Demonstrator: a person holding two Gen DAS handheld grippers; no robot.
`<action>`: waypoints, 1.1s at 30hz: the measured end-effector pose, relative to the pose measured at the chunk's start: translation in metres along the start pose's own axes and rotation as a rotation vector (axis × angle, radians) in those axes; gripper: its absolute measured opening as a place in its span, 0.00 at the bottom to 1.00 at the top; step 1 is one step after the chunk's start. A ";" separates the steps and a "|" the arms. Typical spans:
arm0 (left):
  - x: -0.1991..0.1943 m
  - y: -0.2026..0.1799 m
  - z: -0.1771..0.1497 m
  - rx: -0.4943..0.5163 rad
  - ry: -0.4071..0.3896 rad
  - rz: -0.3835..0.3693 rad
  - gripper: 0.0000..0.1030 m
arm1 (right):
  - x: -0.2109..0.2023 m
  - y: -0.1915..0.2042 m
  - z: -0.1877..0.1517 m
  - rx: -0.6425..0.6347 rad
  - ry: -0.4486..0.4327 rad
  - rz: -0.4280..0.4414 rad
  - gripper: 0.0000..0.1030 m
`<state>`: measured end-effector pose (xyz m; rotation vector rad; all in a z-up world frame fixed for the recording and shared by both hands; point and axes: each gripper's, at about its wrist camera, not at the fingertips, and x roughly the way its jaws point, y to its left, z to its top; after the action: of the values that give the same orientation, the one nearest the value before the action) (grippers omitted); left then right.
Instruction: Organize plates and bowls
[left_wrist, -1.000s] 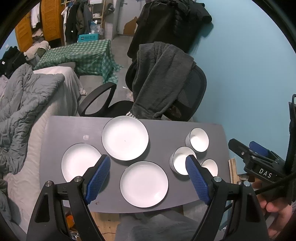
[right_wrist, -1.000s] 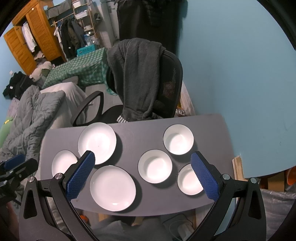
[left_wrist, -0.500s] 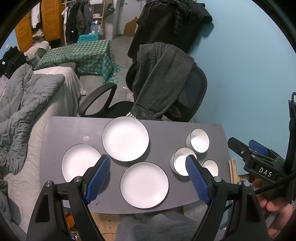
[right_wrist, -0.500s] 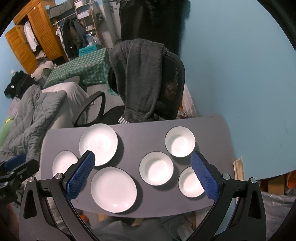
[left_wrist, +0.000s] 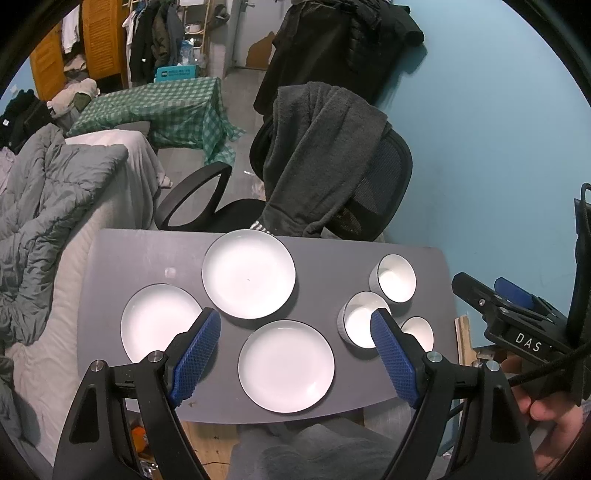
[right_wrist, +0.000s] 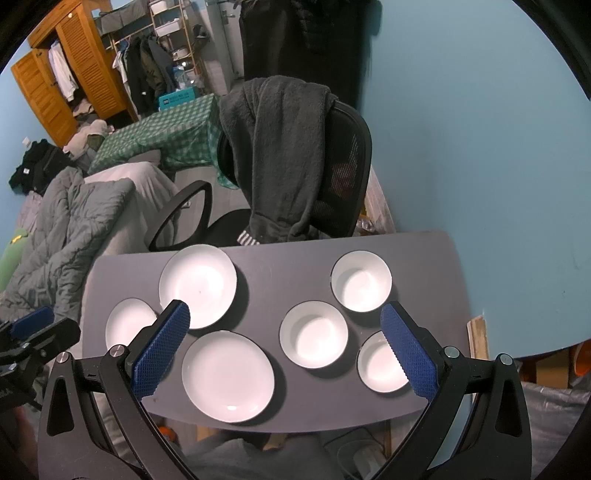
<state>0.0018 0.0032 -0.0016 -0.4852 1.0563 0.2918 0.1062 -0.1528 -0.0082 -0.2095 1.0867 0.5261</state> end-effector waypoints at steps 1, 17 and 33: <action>0.000 0.000 0.000 0.000 0.000 -0.001 0.82 | 0.000 0.000 0.000 0.000 0.001 0.000 0.98; 0.000 0.000 -0.003 -0.006 0.005 -0.014 0.82 | 0.000 0.001 0.001 -0.003 0.002 0.002 0.98; -0.003 0.001 -0.006 -0.014 0.013 -0.024 0.82 | 0.001 0.009 0.000 -0.005 0.005 -0.001 0.98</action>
<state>-0.0042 0.0010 -0.0016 -0.5125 1.0604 0.2750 0.1015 -0.1448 -0.0085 -0.2159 1.0897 0.5283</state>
